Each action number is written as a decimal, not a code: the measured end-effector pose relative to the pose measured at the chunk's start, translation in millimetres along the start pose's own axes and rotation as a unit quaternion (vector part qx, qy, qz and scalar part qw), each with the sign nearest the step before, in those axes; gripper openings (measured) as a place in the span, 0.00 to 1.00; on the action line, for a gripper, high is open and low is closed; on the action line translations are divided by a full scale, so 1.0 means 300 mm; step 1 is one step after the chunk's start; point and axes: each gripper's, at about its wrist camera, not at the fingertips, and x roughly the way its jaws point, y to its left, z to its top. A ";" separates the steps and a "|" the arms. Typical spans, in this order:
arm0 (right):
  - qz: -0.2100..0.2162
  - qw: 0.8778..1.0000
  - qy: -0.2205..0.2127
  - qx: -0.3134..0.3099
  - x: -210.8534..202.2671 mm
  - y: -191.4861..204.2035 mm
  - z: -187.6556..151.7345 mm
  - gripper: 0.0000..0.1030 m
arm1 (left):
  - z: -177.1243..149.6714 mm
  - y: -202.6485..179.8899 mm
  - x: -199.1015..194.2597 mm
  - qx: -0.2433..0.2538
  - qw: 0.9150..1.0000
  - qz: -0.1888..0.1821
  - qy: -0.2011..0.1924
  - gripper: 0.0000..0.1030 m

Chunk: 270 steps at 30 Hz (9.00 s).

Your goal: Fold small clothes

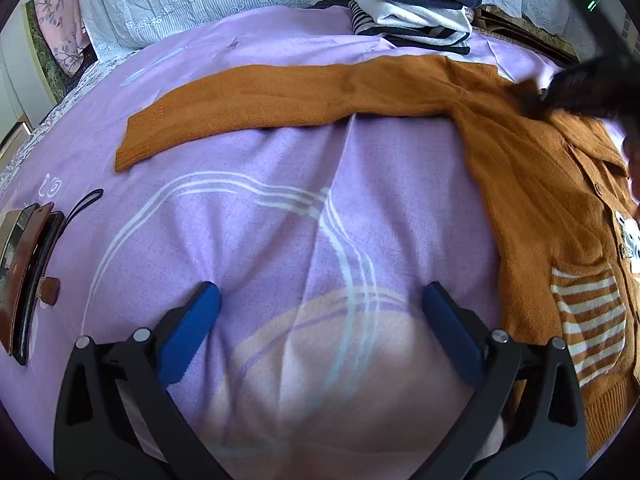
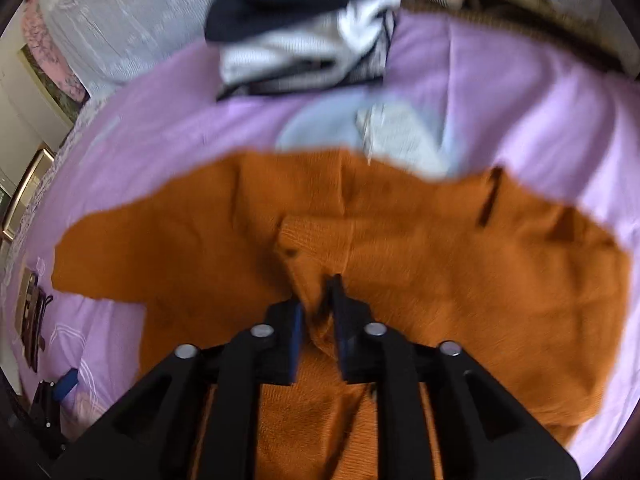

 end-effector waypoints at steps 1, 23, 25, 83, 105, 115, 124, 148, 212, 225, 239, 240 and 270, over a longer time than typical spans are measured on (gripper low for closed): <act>0.015 1.000 -0.006 0.004 -0.008 -0.002 -0.005 0.33 | 0.000 0.000 0.000 0.000 1.000 0.000 0.000 0.98; -0.062 0.988 -0.087 0.113 -0.279 -0.447 -0.150 0.45 | 0.002 -0.004 0.005 0.003 1.000 0.006 0.001 0.98; -0.059 0.991 -0.092 0.076 -0.309 -0.377 -0.174 0.45 | 0.002 -0.004 0.006 0.003 1.000 0.007 0.003 0.98; -0.006 0.966 -0.080 0.247 -0.490 -0.592 -0.484 0.70 | 0.790 -0.440 -0.164 0.061 0.985 -0.145 -0.073 0.09; 0.017 0.962 -0.113 0.249 -0.570 -0.676 -0.462 0.69 | 0.503 -0.832 -0.090 0.204 0.969 -0.133 -0.048 0.85; 0.028 0.983 -0.083 0.160 -0.329 -0.529 -0.169 0.39 | 0.590 -0.424 0.098 0.124 0.992 -0.011 0.014 0.85; 0.027 0.985 -0.043 0.167 -0.227 -0.602 -0.190 0.26 | 0.544 -0.298 0.302 0.083 0.993 0.004 0.083 0.98; -0.013 0.994 -0.054 0.094 -0.297 -0.513 -0.200 0.39 | 0.612 -0.345 0.226 0.125 0.991 -0.023 0.040 0.97; 0.101 0.983 0.049 0.146 -0.466 -0.332 -0.870 0.61 | -0.051 -0.230 -0.106 0.130 0.955 -0.206 0.168 0.85; 0.164 0.971 0.000 0.176 -0.606 -0.345 -0.830 0.07 | 0.034 -0.089 -0.124 0.029 0.944 -0.287 0.162 0.06; 0.264 0.914 -0.094 0.294 -0.642 -0.512 -0.570 0.07 | 0.387 -0.109 -0.153 -0.010 0.942 -0.327 0.081 0.05; 0.269 0.911 -0.098 0.297 -0.637 -0.528 -0.543 0.07 | 0.419 -0.112 -0.142 -0.010 0.942 -0.327 0.076 0.05; 0.113 0.966 -0.050 0.227 -0.368 -0.663 -0.264 0.61 | 0.691 -0.190 0.239 0.002 0.970 -0.208 0.125 0.88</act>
